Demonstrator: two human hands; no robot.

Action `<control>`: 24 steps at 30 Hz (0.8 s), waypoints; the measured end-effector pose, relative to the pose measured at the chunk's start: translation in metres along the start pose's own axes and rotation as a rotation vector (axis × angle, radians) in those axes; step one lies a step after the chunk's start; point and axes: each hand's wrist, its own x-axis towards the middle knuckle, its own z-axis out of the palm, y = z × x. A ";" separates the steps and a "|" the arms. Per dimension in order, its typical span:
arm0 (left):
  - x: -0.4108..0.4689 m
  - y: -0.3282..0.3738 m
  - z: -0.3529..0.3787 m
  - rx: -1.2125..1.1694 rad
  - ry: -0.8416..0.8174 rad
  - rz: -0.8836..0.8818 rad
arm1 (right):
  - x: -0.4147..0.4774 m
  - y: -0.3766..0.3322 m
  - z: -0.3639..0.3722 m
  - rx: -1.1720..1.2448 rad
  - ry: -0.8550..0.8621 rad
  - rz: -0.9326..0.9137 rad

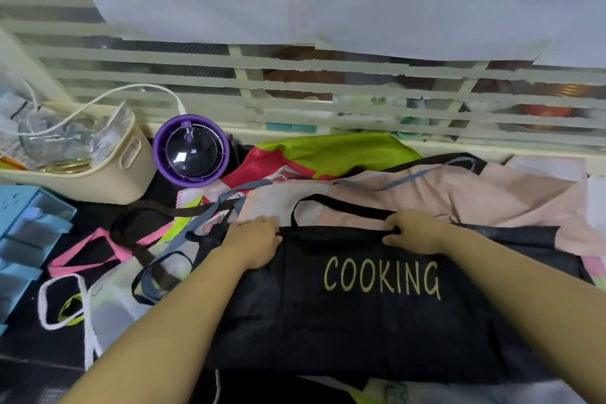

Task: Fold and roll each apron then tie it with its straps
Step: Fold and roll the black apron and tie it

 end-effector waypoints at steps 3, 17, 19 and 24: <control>0.003 0.003 -0.003 0.095 0.112 -0.006 | 0.007 0.004 0.003 -0.019 0.029 0.010; -0.019 0.056 0.078 0.019 0.221 0.142 | -0.003 0.000 0.048 -0.049 0.350 -0.075; -0.018 0.049 0.080 0.033 0.154 0.120 | -0.010 -0.006 0.052 -0.014 0.386 -0.098; -0.026 0.082 0.061 0.126 0.231 0.045 | -0.042 0.005 0.070 -0.071 0.819 -0.097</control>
